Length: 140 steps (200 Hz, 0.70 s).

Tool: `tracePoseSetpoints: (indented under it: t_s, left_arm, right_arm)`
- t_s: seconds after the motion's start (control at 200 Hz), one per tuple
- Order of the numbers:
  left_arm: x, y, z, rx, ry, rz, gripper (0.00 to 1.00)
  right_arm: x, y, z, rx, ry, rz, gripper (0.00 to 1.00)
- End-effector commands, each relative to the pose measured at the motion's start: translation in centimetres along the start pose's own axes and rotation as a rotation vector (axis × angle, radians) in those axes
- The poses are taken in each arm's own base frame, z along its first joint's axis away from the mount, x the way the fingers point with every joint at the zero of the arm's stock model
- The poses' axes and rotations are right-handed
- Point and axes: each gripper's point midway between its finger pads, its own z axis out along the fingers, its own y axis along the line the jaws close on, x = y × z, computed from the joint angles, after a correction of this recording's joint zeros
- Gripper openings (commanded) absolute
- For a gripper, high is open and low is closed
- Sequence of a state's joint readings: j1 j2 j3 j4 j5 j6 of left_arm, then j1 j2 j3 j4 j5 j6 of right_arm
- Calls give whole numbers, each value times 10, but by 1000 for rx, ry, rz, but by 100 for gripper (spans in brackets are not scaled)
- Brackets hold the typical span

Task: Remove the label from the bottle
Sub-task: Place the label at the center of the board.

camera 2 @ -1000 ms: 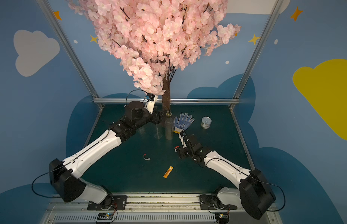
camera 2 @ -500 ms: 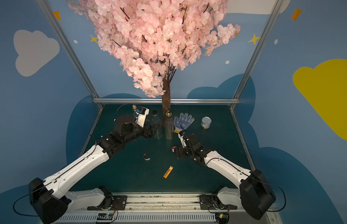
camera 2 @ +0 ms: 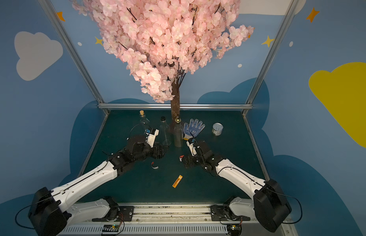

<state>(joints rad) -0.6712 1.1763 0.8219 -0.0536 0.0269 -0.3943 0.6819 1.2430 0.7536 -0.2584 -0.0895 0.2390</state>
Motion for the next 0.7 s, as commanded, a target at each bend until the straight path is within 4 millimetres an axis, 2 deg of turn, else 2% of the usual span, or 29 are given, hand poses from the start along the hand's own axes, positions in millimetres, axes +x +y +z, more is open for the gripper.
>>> tracePoseSetpoints:
  t_s: [0.0,0.23,0.696]
  left_arm:
    - [8,-1,7,6,4,-47,77]
    - [35,3,27,12,72,-91,78]
    - [62,-8,53,77,161,-126,77]
  right_arm:
    - [-2,8,-3,-45,-16,-11,91]
    - [0,21,2,-127,-2,-43,90]
    - [-2,36,8,-182,13,-71,91]
